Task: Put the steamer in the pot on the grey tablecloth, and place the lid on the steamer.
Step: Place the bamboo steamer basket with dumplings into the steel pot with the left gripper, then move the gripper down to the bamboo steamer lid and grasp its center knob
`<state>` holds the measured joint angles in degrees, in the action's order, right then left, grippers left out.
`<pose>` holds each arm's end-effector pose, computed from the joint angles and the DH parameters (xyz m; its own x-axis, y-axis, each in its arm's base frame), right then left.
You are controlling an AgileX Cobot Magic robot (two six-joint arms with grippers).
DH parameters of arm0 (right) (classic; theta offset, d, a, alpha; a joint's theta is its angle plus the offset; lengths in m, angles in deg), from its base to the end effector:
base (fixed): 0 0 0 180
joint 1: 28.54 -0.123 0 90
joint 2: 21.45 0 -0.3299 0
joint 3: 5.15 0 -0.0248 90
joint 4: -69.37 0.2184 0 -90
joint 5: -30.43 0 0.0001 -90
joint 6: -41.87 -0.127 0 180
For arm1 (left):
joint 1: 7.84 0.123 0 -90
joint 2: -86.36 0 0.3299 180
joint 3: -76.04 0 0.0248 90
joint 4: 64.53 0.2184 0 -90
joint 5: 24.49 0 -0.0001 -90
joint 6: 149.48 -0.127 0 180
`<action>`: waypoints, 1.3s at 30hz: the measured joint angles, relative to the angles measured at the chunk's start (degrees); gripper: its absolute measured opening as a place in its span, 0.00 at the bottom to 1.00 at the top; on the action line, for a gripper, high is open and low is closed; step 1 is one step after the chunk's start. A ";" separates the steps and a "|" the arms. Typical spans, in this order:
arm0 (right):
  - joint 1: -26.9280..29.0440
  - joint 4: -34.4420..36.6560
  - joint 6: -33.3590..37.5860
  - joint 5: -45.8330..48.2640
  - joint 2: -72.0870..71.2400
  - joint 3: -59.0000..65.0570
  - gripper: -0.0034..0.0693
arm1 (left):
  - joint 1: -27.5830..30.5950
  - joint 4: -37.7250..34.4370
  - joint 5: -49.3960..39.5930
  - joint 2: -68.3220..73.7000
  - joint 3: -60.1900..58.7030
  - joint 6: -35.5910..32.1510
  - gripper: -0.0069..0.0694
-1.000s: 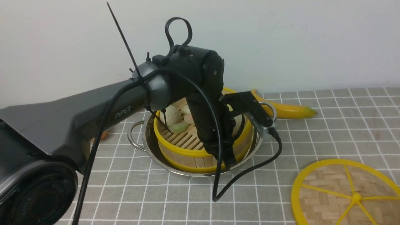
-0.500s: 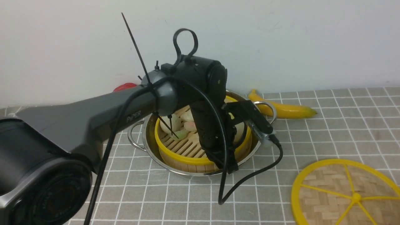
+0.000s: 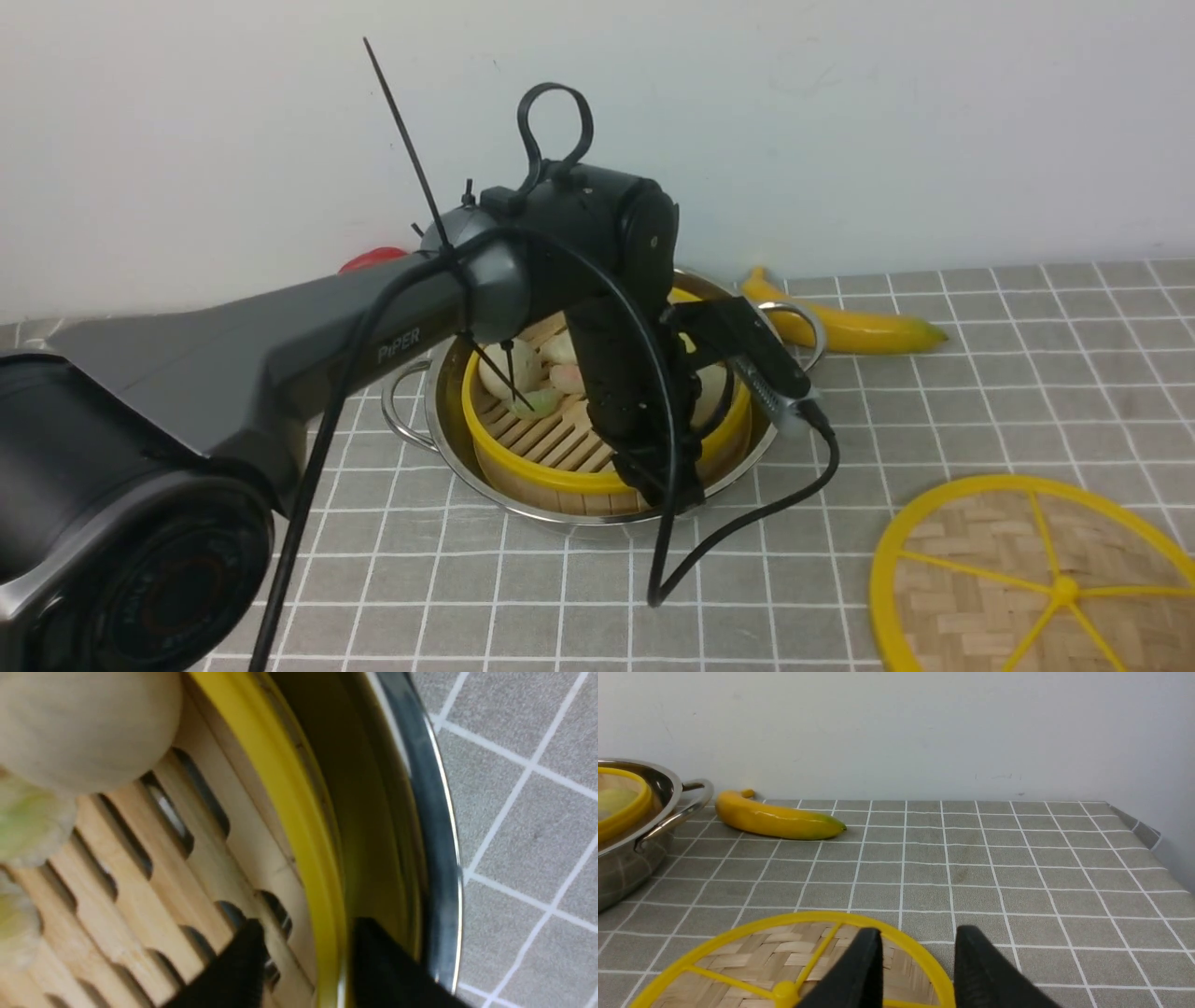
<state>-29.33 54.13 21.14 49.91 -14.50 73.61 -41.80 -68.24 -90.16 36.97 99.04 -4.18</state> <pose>0.0110 -0.0110 0.1721 -0.2419 0.1064 -0.9644 0.0984 0.9915 0.0847 0.3651 -0.2549 0.2051 -0.3812 0.9152 -0.1306 0.9222 0.3863 0.0154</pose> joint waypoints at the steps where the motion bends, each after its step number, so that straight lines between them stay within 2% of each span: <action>1: 0.00 0.00 0.00 0.00 0.00 0.00 0.38 | 0.00 0.12 -0.13 -0.02 0.11 0.05 0.51; 3: 0.00 0.00 0.00 0.00 0.00 0.00 0.38 | 0.00 0.27 -1.51 -0.50 2.14 0.22 0.65; 4: 0.00 0.00 0.00 0.00 0.00 0.00 0.38 | 0.00 0.27 -1.78 -0.51 2.56 0.23 0.66; 6: 0.00 0.00 0.00 0.00 0.00 0.00 0.38 | 0.00 1.07 -3.37 -2.00 6.95 1.19 0.78; 9: 0.00 0.00 0.00 0.00 0.00 0.00 0.38 | 0.00 2.39 -3.50 -3.79 11.54 3.06 0.83; 13: 0.00 0.00 0.00 0.00 0.00 0.00 0.38 | 0.00 5.23 -3.63 -6.42 17.57 6.86 0.83; 16: 0.00 0.00 0.00 0.00 0.00 0.00 0.38 | 0.00 10.97 -3.67 -9.96 23.46 12.41 0.72; 17: 0.00 0.00 0.00 0.00 0.00 0.00 0.38 | 0.00 13.15 -3.67 -11.48 24.39 14.47 0.65; 18: 0.00 0.00 0.00 0.00 0.00 0.00 0.38 | 0.00 13.15 -3.67 -11.74 24.55 14.47 0.64; 21: 0.00 0.00 0.00 0.00 0.00 0.00 0.38 | 0.00 18.01 -3.77 -16.28 25.86 19.33 0.36; 24: 0.00 0.00 0.00 0.00 0.00 0.00 0.38 | 0.08 18.99 -3.84 -20.48 25.92 23.06 0.13; 27: 0.00 0.00 0.00 0.00 0.00 0.00 0.38 | 0.08 19.22 -3.86 -23.36 25.99 24.71 0.06; 39: 0.00 -0.18 0.00 0.00 0.00 0.00 0.38 | 0.08 19.22 -3.97 -24.01 26.24 25.04 0.07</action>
<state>-29.33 53.94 21.14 49.91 -14.50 73.61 -41.72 -49.02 -94.13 12.96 125.28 20.87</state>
